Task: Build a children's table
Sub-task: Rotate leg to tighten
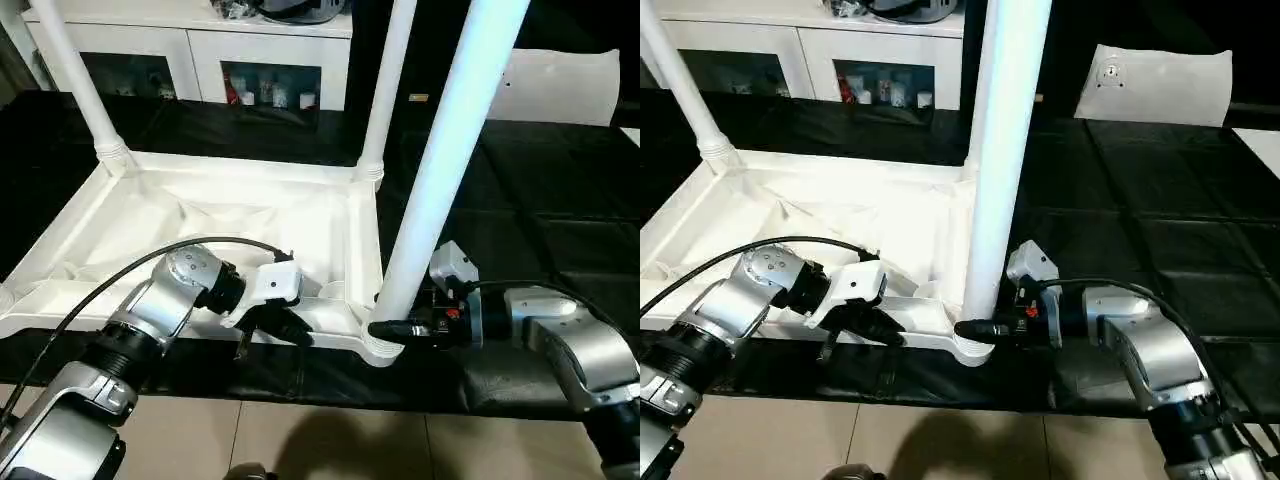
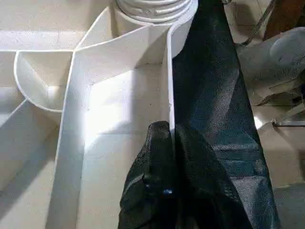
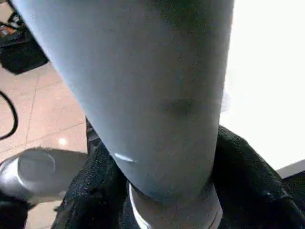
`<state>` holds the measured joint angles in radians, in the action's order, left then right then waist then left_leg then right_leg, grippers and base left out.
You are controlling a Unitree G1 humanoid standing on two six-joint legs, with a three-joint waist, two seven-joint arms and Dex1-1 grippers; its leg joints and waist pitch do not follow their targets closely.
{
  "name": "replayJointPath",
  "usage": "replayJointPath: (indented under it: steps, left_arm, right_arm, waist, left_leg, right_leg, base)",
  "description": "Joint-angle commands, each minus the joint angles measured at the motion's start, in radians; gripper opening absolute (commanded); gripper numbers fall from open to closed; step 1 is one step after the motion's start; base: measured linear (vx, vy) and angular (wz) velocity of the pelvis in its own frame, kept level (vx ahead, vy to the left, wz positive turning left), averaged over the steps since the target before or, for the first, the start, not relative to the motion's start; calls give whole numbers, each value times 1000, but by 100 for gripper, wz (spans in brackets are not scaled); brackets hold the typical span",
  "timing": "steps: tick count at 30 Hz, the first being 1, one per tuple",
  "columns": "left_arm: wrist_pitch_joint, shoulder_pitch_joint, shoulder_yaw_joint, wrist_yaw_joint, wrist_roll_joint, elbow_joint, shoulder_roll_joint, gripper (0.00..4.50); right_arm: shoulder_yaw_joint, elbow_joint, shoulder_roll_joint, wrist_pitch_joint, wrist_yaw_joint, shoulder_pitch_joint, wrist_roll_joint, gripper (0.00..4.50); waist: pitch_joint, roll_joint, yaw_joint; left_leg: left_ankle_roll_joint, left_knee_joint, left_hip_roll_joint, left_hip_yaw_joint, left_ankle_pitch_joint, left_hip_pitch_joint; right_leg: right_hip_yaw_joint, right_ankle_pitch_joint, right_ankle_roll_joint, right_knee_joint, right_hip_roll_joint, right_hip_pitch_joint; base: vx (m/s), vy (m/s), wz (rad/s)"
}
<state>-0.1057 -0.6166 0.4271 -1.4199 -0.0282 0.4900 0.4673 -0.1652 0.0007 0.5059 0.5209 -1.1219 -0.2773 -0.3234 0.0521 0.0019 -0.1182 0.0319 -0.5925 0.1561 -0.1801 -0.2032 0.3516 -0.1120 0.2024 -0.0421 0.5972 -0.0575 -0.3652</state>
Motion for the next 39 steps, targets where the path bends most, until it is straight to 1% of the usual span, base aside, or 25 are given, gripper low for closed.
replayJointPath:
  steps: [1,3,5,7,9,10,11,12,13,14,15,16,18,21,22,24,26,27,29,30,35,36,37,38,39]
  left_arm:
    - [-78,-9,-8,77,-17,18,-34,0]
    - [-145,-18,-42,153,0,13,-81,0]
    - [-211,-44,-88,295,8,30,-162,0]
    - [-249,-65,-116,395,8,48,-219,0]
    - [-258,-70,-125,426,7,53,-235,0]
    - [-300,-97,-169,572,5,72,-308,0]
    - [-305,-101,-175,593,4,74,-318,0]
    - [-311,-106,-183,619,4,78,-331,0]
    - [-328,-114,-196,664,-6,75,-359,0]
    - [-333,-119,-201,690,-16,72,-375,0]
    - [-333,-123,-202,700,-22,71,-383,0]
    - [-333,-127,-201,700,-25,72,-385,0]
    - [-319,-126,-186,670,-33,69,-367,0]
    - [-301,-119,-168,638,-43,63,-340,0]
    - [-284,-107,-156,600,-47,59,-307,0]
    - [-251,-83,-138,532,-52,48,-258,0]
    - [-223,-71,-128,490,-53,43,-232,0]
    - [-201,-53,-116,437,-53,34,-194,0]
    - [-162,-42,-106,391,-49,28,-172,0]
    - [-141,-28,-95,328,-39,17,-139,0]
    - [-79,-16,-70,231,-27,18,-90,0]
    - [-72,-16,-67,220,-25,19,-85,0]
    - [-41,-14,-56,165,-18,24,-64,0]
    - [-38,-14,-55,161,-17,24,-62,0]
    - [-13,-14,-47,113,-9,25,-48,0]
  right_arm:
    - [9,-32,-66,56,96,21,-40,212]
    - [21,-35,-140,65,220,30,-9,212]
    - [50,-6,-265,84,410,16,32,212]
    - [62,20,-339,86,511,-6,51,210]
    - [61,25,-351,85,531,-11,58,209]
    - [93,87,-449,92,687,-66,89,209]
    - [98,97,-463,92,708,-75,93,207]
    - [104,110,-480,93,736,-86,98,206]
    - [112,144,-522,87,803,-115,128,206]
    - [114,168,-549,70,842,-134,154,206]
    - [114,182,-563,59,856,-145,164,206]
    - [111,192,-569,51,859,-153,169,240]
    - [114,195,-566,33,856,-156,169,273]
    - [123,195,-562,15,846,-156,171,294]
    - [127,178,-534,-8,813,-144,174,309]
    - [140,144,-489,-26,756,-125,163,329]
    - [144,125,-456,-28,719,-113,155,341]
    - [146,94,-398,-27,640,-91,132,363]
    - [144,79,-362,-31,597,-80,125,370]
    - [142,59,-302,-31,512,-61,109,378]
    - [130,35,-199,-40,368,-39,88,415]
    - [126,33,-187,-40,352,-37,86,424]
    - [103,21,-126,-43,263,-30,74,438]
    - [101,20,-122,-43,257,-29,73,438]
    - [81,11,-71,-47,183,-25,60,438]
  waist:
    - [-57,2,7]
    - [-53,-1,17]
    - [-48,0,23]
    - [-46,-2,37]
    - [-48,1,42]
    - [-51,8,46]
    - [-51,6,55]
    - [-55,3,61]
    - [-55,0,63]
    - [-55,5,63]
    - [-57,2,66]
    - [-58,-1,65]
    - [-63,0,62]
    - [-69,2,67]
    - [-72,2,68]
    - [-69,3,75]
    - [-68,4,76]
    - [-67,-1,76]
    - [-66,2,73]
    - [-66,2,72]
    - [-63,4,63]
    - [-63,4,57]
    - [-62,6,51]
    - [-63,4,49]
    - [-64,6,43]
  left_leg:
    - [-38,70,99,38,-138,-11]
    - [-16,75,98,40,-166,-10]
    - [8,76,96,41,-203,-19]
    - [26,75,88,46,-253,-21]
    - [21,78,94,48,-248,-19]
    - [18,79,96,49,-229,-14]
    - [24,79,96,47,-224,-12]
    - [28,79,94,49,-216,-13]
    - [14,75,88,44,-195,-9]
    - [8,73,87,43,-185,-8]
    - [-1,71,85,41,-158,-4]
    - [-17,69,83,39,-130,-2]
    - [-41,67,84,38,-83,1]
    - [-72,65,88,40,-27,7]
    - [-86,61,87,40,-14,8]
    - [-104,61,87,39,-37,11]
    - [-104,61,89,38,-41,11]
    - [-104,61,89,37,-52,10]
    - [-106,61,90,36,-61,10]
    - [-103,61,91,37,-73,7]
    - [-83,62,94,34,-92,2]
    - [-82,62,94,34,-99,1]
    - [-77,63,94,34,-106,1]
    - [-77,62,94,34,-108,1]
    - [-79,61,94,34,-106,1]
  right_leg:
    - [81,241,-162,-80,-129,37]
    - [81,300,-153,-85,-131,37]
    - [80,372,-144,-96,-130,25]
    - [75,484,-108,-109,-132,26]
    - [77,450,-99,-109,-130,27]
    - [80,381,-113,-100,-130,31]
    - [82,348,-131,-95,-127,24]
    - [80,313,-146,-92,-127,29]
    - [82,292,-152,-91,-129,32]
    - [84,283,-158,-91,-130,31]
    - [84,256,-162,-89,-128,33]
    - [83,234,-161,-87,-129,37]
    - [84,164,-162,-79,-126,40]
    - [82,26,-189,-58,-123,43]
    - [82,-11,-201,-54,-124,43]
    - [81,-2,-203,-57,-125,47]
    - [80,8,-203,-59,-126,46]
    - [80,25,-202,-61,-123,48]
    - [81,44,-197,-62,-124,46]
    - [79,62,-197,-63,-123,45]
    - [82,106,-197,-66,-123,38]
    - [82,116,-194,-68,-123,38]
    - [81,122,-193,-69,-123,37]
    - [81,120,-191,-68,-123,40]
    - [81,114,-190,-67,-124,40]
  base:
    - [0,0,0]
    - [0,0,0]
    - [0,0,0]
    - [0,0,0]
    - [0,0,0]
    - [0,0,0]
    - [0,0,0]
    - [0,0,0]
    - [0,0,0]
    - [0,0,0]
    - [0,0,0]
    - [0,0,0]
    - [0,0,0]
    - [0,0,0]
    - [0,0,0]
    - [0,0,0]
    - [0,0,0]
    - [0,0,0]
    - [0,0,0]
    - [0,0,0]
    - [0,0,0]
    - [0,0,0]
    - [0,0,0]
    - [0,0,0]
    - [0,0,0]
